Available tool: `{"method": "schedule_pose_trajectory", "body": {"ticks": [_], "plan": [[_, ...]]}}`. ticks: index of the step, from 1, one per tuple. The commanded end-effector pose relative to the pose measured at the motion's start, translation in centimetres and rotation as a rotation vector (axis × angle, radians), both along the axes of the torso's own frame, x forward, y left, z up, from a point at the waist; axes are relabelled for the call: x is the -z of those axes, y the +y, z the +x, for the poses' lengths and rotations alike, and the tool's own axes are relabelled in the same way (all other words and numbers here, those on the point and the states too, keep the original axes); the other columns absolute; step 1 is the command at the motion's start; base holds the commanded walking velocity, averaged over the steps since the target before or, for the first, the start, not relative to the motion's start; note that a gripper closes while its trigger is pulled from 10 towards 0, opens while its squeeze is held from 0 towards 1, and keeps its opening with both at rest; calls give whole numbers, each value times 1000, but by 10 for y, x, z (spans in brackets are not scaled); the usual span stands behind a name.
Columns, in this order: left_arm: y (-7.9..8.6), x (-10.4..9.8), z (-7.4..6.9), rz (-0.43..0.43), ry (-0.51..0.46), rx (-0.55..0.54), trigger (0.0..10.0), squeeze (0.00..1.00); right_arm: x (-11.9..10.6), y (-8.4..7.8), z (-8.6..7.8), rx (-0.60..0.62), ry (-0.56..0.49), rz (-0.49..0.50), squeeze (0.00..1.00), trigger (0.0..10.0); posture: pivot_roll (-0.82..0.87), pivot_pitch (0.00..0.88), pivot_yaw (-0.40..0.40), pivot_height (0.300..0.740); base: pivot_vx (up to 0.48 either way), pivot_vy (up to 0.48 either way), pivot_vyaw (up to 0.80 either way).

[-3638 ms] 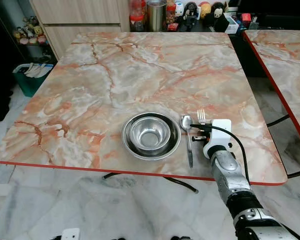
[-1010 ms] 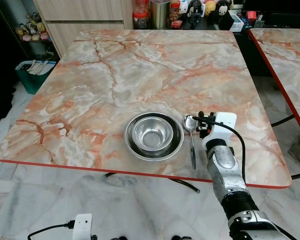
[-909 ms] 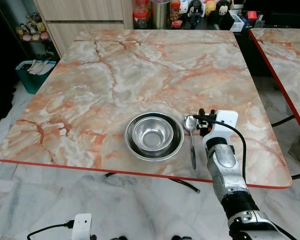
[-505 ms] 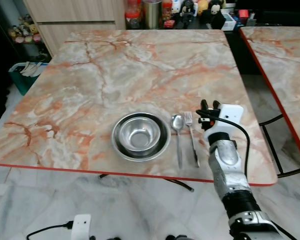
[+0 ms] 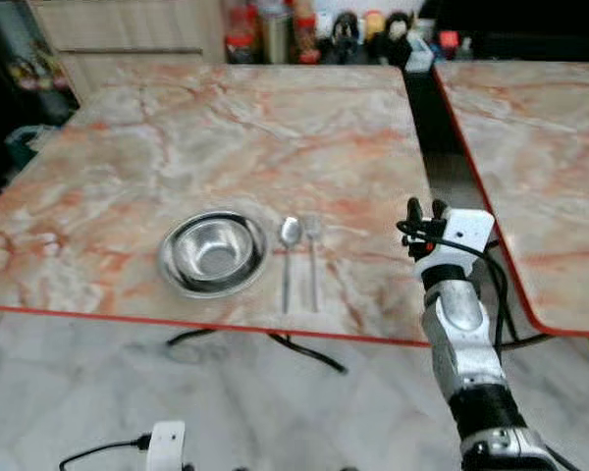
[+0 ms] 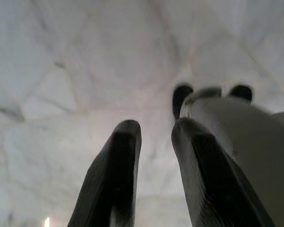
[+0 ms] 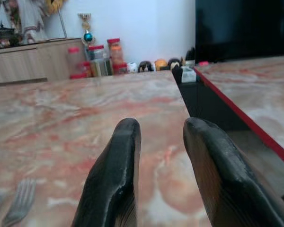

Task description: Setting the table

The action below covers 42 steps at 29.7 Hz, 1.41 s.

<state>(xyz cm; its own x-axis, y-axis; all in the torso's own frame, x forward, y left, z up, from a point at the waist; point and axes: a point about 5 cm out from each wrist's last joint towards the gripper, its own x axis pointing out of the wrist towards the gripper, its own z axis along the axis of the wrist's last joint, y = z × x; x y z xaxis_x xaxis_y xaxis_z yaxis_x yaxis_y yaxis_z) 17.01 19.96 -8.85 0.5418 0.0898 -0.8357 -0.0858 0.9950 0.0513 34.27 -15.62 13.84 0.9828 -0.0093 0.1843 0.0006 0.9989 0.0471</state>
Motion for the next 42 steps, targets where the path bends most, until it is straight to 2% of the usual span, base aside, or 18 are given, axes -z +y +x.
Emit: {"method": "schedule_pose_trajectory", "body": {"ticks": [1,9,13,18,34,42], "plan": [[2,2,-5,11,25,11,10000,0,-2,-3,-2,6,-4,-10,0,10000,-66,139,31,740,0,-416,0],[1,3,-6,10,27,12,10000,0,4,-1,-9,-14,14,-22,0,10000,-68,139,30,740,0,-424,0],[4,5,-13,10,39,9,10000,0,28,-5,-22,-31,103,-33,0,10000,-71,140,28,740,0,-406,0],[2,4,-10,9,32,11,10000,0,44,-5,-32,-64,151,-44,0,10000,-71,139,26,740,0,-357,0],[3,3,-7,13,28,14,10000,0,53,-17,-42,-41,173,-49,0,10000,-81,127,29,740,0,-307,0],[2,2,-5,10,25,15,10000,0,72,-28,-50,-2,238,-54,0,10000,-87,126,29,740,0,-130,0]]}}
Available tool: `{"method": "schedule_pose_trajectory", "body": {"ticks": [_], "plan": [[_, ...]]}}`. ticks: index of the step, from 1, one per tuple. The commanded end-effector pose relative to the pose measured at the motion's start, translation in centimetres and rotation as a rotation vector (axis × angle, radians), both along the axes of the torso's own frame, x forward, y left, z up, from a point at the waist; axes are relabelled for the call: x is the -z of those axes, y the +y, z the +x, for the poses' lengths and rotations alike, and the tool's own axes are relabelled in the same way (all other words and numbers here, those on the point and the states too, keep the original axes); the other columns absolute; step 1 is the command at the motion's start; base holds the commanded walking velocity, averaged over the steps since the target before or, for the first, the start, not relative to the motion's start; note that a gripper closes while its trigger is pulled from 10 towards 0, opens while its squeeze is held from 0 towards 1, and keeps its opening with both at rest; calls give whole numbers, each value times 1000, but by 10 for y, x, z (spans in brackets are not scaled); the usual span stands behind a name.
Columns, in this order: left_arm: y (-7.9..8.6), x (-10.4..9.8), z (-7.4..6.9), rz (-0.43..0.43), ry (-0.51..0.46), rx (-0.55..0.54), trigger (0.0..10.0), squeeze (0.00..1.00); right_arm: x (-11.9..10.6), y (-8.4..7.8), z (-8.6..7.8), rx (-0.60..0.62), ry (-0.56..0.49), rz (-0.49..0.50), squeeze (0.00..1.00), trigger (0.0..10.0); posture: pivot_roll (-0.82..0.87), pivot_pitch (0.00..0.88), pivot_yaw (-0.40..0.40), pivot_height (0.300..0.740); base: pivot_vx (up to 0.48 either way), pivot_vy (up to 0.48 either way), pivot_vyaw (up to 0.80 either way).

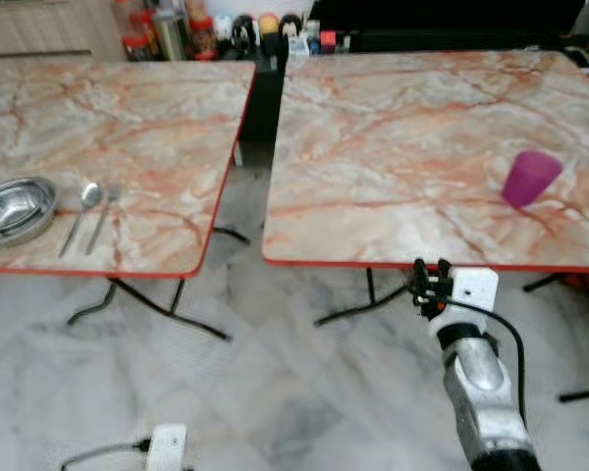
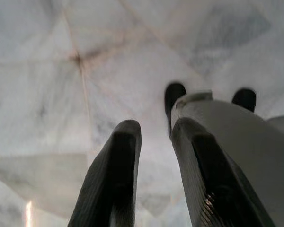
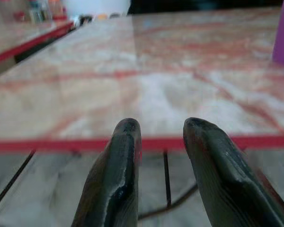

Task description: Setting the table

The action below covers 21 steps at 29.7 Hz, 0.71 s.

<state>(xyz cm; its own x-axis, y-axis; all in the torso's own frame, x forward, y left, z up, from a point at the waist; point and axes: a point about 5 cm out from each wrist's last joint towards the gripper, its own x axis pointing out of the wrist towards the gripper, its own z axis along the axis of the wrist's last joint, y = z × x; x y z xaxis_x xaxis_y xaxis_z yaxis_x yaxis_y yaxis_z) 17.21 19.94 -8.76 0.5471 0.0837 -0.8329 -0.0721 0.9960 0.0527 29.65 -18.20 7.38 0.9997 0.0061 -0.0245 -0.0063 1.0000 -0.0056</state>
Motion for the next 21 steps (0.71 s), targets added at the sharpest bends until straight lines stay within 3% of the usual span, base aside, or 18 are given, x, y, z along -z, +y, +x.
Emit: {"method": "schedule_pose_trajectory", "body": {"ticks": [1,11,21], "plan": [[1,2,-5,8,28,1,10000,0,15,-4,-7,19,57,1,0,10000,-87,124,29,740,0,0,0],[2,1,-1,10,24,-2,10000,0,50,-11,-17,62,209,49,0,10000,-95,114,31,740,0,0,0],[-1,0,1,7,23,17,10000,0,92,-20,-32,120,463,91,0,10000,-96,89,28,740,0,0,0]]}}
